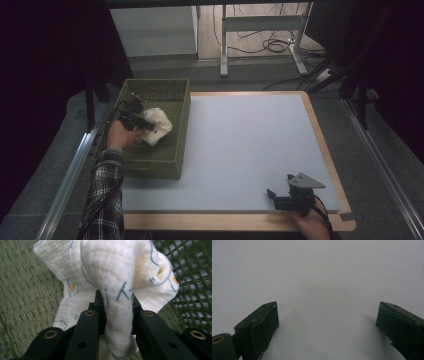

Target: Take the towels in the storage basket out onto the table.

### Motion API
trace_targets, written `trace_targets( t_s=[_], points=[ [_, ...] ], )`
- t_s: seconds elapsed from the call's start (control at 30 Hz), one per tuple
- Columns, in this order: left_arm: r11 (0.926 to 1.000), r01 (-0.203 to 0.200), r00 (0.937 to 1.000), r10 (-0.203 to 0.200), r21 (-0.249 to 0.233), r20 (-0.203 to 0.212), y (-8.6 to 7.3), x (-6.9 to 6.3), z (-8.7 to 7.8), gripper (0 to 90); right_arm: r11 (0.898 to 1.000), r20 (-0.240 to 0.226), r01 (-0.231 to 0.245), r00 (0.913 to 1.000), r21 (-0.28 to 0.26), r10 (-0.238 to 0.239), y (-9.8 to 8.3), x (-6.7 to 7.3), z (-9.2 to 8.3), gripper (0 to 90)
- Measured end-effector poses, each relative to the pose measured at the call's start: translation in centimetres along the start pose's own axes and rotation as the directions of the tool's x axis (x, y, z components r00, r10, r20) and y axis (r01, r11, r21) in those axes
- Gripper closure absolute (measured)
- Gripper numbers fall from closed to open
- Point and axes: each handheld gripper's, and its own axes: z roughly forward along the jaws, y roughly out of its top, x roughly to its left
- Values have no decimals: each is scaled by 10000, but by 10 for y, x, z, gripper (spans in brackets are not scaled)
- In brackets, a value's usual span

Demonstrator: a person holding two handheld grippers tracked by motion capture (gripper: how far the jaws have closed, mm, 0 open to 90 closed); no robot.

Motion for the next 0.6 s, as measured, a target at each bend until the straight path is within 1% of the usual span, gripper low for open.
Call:
trace_targets(
  t_s=[0.07,0.13,0.17,0.23,0.27,0.33,0.37,0.47,0.6],
  points=[
    [9997,-22,10000,21,-257,-43,0,-1,-6,774,10000,1,1,10000,2,-1,0,0,0,46],
    [9986,-163,9998,160,-496,-68,0,-1,-13,773,10000,1,3,10000,1,-3,0,0,0,46],
    [9976,-178,9997,169,-665,-150,1,-2,-17,773,10000,0,-1,10000,-13,1,0,0,0,46],
    [9959,-241,9996,229,-872,-141,1,-3,-24,773,10000,18,9,10000,9,-9,0,0,0,46],
    [9946,-309,9993,287,-988,-235,2,-4,-27,773,10000,18,7,10000,9,-7,0,0,0,46],
    [9924,-394,9991,373,-1169,-201,3,-6,-32,773,10000,1,4,10000,4,-4,0,0,0,46],
    [9900,-451,9988,421,-1337,-252,3,-9,-36,773,10000,1,4,10000,3,-4,0,0,0,46],
    [9848,-625,9977,572,-1622,-374,6,-14,-46,773,10000,19,3,10000,12,-3,0,0,0,46],
    [9770,-774,9967,713,-1988,-380,11,-21,-57,772,10000,0,-9,10000,-9,9,0,0,0,46]
  ],
)
